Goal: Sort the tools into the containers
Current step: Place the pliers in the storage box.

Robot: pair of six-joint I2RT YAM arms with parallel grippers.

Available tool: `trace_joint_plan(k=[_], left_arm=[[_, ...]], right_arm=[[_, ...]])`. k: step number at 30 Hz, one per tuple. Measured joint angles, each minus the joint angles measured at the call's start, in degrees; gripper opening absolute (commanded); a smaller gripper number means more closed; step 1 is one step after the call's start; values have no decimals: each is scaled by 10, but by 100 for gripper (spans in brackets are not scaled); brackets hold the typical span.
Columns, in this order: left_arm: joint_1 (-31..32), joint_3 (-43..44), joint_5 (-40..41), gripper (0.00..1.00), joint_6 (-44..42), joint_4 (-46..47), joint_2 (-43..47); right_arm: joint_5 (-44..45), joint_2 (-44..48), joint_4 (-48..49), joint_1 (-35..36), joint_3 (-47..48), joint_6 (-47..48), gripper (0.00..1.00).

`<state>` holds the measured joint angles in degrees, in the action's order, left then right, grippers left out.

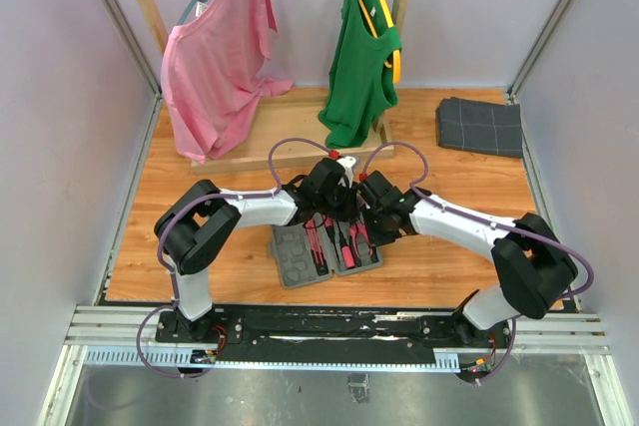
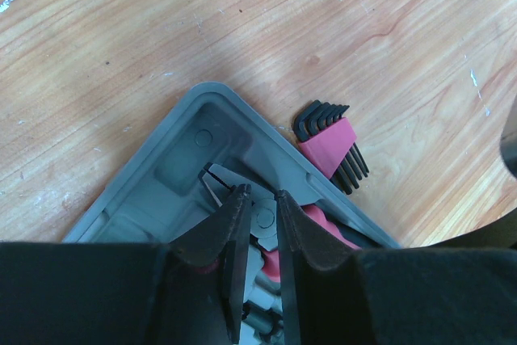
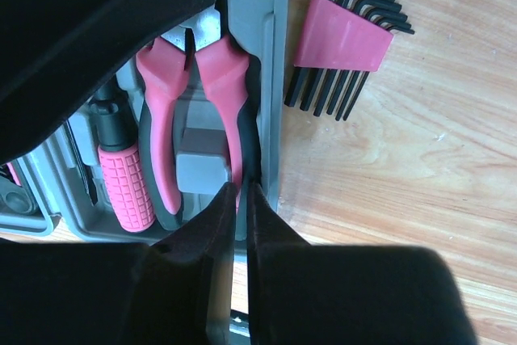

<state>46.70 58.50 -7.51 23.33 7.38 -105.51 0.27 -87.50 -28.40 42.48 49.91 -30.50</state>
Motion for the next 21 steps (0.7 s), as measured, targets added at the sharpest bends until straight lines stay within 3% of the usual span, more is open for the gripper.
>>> trace_joint_plan(k=[9, 21], left_arm=[[0, 0, 4, 24, 0, 2, 0], [0, 0, 13, 24, -2, 4, 0]], right_arm=[[11, 13, 32, 8, -23, -21, 1], [49, 74, 75, 26, -56, -23, 17]])
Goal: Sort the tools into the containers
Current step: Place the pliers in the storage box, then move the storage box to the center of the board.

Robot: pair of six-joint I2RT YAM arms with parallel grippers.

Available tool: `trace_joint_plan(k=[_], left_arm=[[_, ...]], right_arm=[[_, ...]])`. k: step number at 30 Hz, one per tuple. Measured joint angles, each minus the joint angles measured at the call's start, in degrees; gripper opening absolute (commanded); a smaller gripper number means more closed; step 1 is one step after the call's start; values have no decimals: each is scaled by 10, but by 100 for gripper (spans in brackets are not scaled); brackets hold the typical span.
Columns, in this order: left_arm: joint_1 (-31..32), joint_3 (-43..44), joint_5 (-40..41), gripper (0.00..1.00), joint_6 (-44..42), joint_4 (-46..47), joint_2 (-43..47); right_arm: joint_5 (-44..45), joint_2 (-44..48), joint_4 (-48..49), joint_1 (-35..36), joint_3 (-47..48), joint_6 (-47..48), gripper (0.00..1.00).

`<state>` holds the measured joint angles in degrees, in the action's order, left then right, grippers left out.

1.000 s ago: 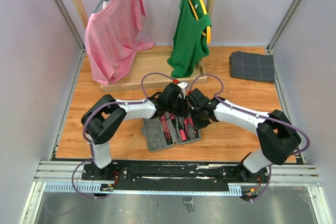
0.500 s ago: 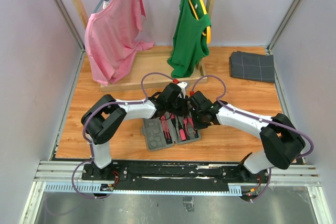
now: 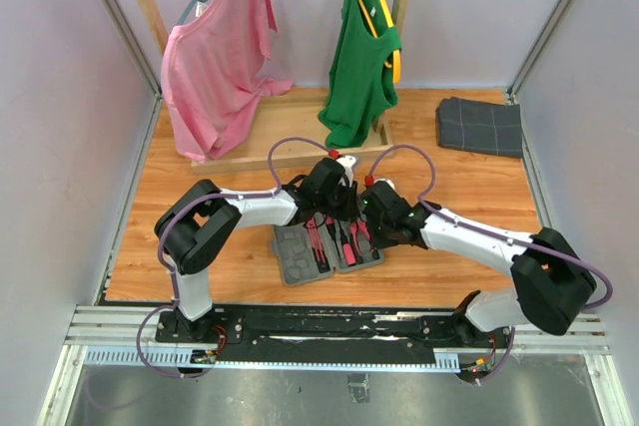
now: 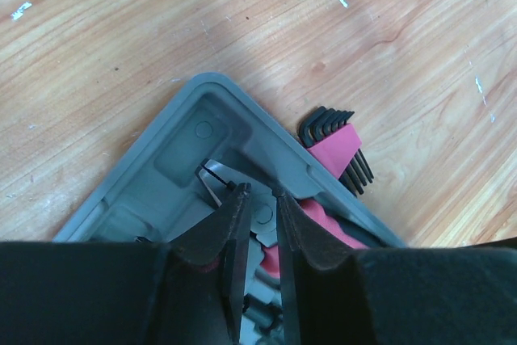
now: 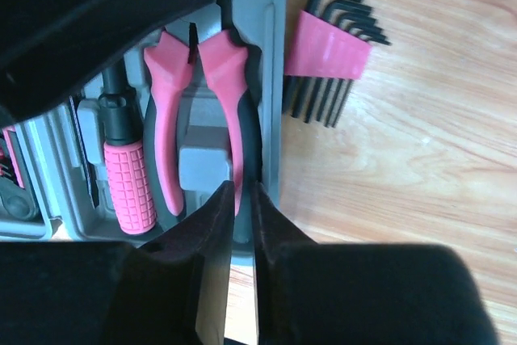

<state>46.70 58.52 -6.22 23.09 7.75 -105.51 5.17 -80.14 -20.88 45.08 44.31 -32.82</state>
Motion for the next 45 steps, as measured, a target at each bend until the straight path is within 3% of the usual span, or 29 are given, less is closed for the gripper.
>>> trace_joint_plan(k=[8, 15, 21, 29, 39, 45], left_arm=[[0, -2, -3, 26, 0, 5, -1], [0, -46, 12, 38, 1, 32, 35], [0, -111, 48, 46, 3, 72, 118], [-5, -163, 112, 48, 13, 119, 200], [-35, -191, 167, 50, 27, 122, 238], [-36, -207, 204, 51, 27, 101, 294]], right_arm=[[57, 106, -16, 0, -28, 18, 32], [98, 153, -16, -3, -40, 12, 40], [116, 125, -16, -18, -39, -6, 42], [107, 42, -10, -47, -24, 2, 46], [51, -22, 28, -67, -2, 57, 62], [23, -38, 41, -70, 10, 86, 67]])
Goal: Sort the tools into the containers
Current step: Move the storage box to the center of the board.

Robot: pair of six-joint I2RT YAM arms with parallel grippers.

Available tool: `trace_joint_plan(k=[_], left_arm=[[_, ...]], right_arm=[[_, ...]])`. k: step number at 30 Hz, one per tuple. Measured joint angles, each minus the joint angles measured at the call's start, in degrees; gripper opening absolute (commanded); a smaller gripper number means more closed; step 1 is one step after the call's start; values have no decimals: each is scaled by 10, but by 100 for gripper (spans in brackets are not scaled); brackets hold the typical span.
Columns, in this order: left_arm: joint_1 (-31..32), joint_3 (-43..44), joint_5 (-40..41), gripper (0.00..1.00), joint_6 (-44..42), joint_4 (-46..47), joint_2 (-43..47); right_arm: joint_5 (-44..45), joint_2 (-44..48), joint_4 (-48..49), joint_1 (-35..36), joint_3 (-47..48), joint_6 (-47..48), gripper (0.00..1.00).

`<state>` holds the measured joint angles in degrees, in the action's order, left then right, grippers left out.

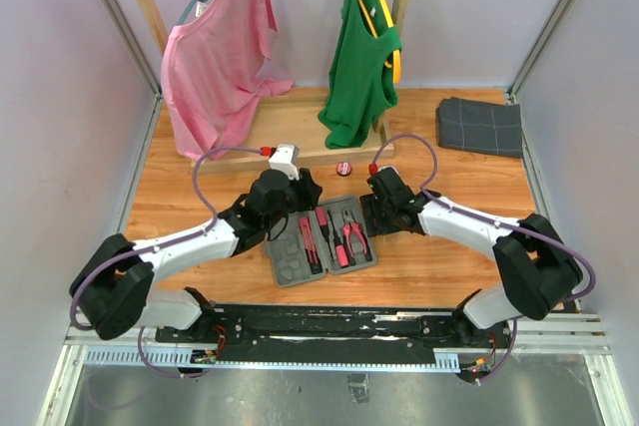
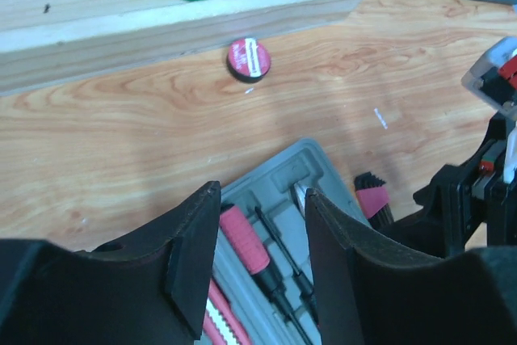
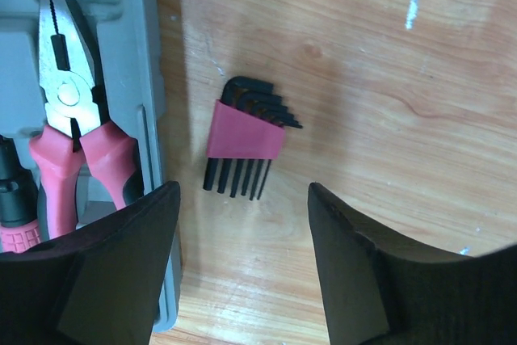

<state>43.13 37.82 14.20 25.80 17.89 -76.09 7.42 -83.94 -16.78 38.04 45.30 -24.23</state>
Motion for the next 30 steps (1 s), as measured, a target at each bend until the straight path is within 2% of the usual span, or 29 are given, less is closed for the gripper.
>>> trace_joint_plan(k=[8, 18, 30], left_arm=[[0, -75, 33, 52, 8, -67, 96], [0, -143, 57, 52, 56, -158, 225], [0, -151, 63, 52, 111, -218, 229]], right_arm=[[-19, -28, 11, -2, 14, 13, 67], [1, -62, 2, -3, 49, -9, 62], [10, -90, 1, -11, 61, -48, 59]])
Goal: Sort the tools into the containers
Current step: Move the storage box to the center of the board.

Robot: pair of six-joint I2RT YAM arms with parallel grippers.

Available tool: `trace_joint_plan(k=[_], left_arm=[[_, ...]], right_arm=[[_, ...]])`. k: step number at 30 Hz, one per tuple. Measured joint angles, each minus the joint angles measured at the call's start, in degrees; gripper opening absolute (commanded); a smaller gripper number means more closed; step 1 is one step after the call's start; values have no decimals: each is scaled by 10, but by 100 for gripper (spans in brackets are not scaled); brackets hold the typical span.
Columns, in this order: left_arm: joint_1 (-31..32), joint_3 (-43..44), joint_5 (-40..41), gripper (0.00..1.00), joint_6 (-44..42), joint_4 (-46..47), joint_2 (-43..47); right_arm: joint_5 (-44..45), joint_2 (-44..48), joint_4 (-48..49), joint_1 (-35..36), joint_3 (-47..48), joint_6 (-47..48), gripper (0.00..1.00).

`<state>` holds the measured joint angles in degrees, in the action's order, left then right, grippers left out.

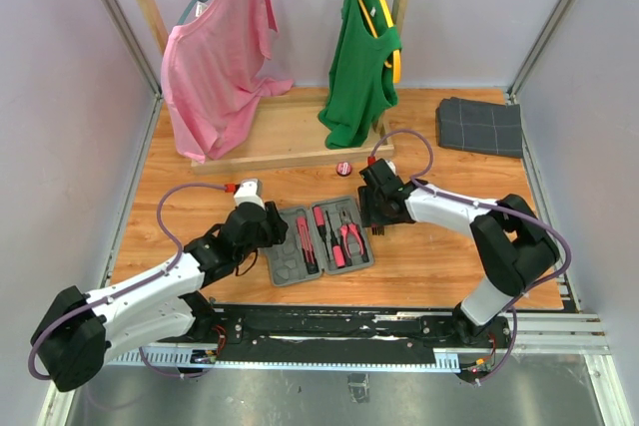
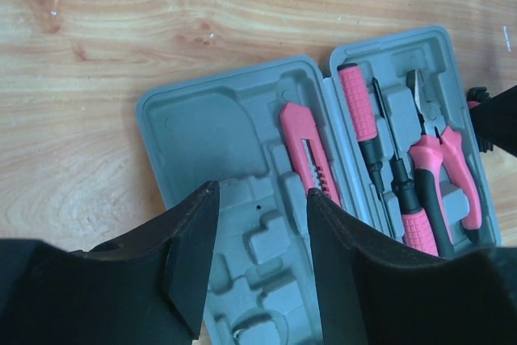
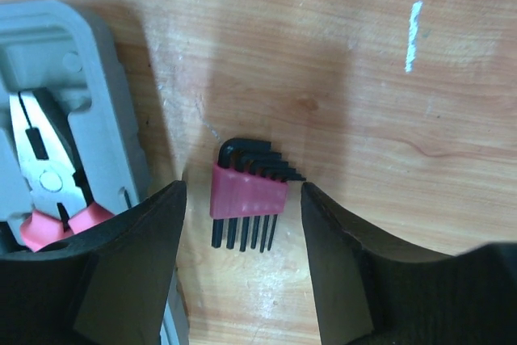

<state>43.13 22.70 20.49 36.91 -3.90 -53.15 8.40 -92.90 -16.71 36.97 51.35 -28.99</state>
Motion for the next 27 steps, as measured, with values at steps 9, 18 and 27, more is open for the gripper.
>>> trace_joint_plan(k=[9, 18, 27], left_arm=[[0, -4, 30, 59, 46, -53, 11], [-27, -1, 78, 72, 84, -125, 6], [-45, -13, 31, 71, 80, -92, 23]], right_arm=[[4, -8, 0, -8, 6, -1, 41], [3, 11, 4, -27, -14, 0, 33], [1, 71, -1, -68, -72, 4, 33]])
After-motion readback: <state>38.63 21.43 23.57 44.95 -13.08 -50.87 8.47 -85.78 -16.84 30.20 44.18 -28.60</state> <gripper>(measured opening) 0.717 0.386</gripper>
